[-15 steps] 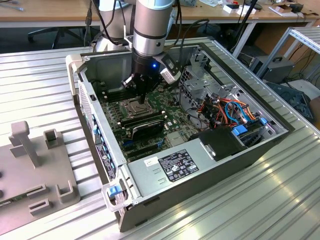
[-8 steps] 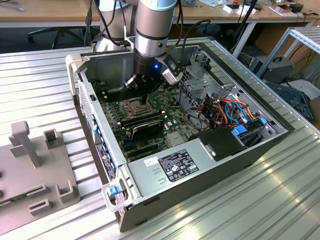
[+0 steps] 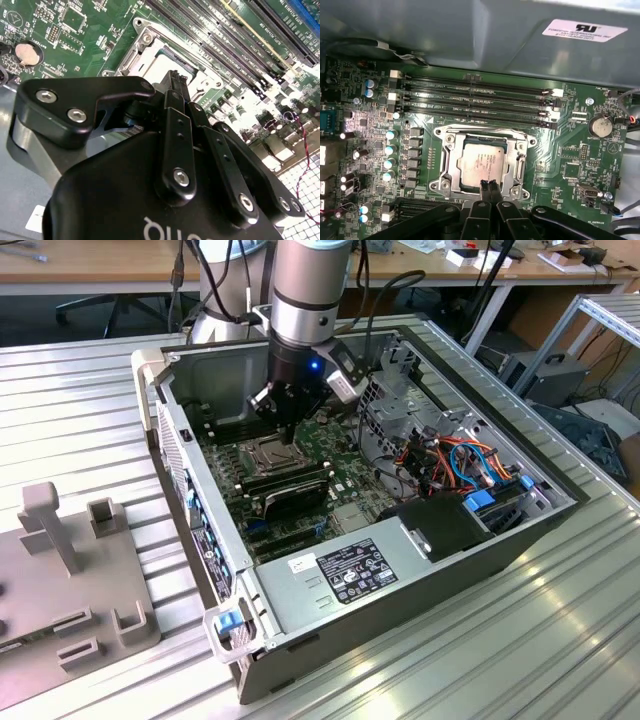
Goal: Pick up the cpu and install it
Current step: 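Install the second cpu locking lever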
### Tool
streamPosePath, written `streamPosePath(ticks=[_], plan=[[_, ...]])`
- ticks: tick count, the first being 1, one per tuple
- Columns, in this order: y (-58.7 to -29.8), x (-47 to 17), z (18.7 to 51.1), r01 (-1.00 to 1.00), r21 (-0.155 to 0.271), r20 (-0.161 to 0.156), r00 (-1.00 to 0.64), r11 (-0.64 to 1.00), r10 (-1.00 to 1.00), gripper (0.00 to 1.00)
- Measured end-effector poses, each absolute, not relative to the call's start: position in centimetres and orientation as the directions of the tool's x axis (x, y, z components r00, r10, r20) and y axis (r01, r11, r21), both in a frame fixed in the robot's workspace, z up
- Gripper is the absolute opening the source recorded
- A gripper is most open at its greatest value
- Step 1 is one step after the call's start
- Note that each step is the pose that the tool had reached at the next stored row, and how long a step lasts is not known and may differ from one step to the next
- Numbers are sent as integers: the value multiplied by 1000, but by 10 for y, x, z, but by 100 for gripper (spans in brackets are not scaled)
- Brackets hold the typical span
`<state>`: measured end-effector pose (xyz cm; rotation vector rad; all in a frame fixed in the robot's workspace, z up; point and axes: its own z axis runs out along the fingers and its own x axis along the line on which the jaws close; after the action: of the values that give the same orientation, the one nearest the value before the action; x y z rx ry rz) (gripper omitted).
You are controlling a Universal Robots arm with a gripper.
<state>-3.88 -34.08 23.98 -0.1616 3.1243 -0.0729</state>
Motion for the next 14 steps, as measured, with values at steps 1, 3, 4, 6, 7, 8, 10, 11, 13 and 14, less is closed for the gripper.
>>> streamPosePath(ticks=[1,3,4,6,7,8,10,11,13,14], plan=[[-341,-39,240,-103,-47,-10,-995,994,-103,11],[-341,-39,240,-103,-47,-10,-995,994,-103,11],[-341,-39,240,-103,-47,-10,-995,994,-103,11],[-342,-39,240,-103,-47,-10,-995,994,-103,11],[-342,-39,240,-103,-47,-10,-995,994,-103,11],[-342,-39,240,-103,-47,-10,-995,994,-103,11],[-342,-39,240,-103,-47,-10,-995,994,-103,11],[-342,-39,240,-103,-47,-10,-995,994,-103,11],[-342,-39,240,-103,-47,-10,-995,994,-103,11],[-342,-39,240,-103,-47,-10,-995,994,-103,11]])
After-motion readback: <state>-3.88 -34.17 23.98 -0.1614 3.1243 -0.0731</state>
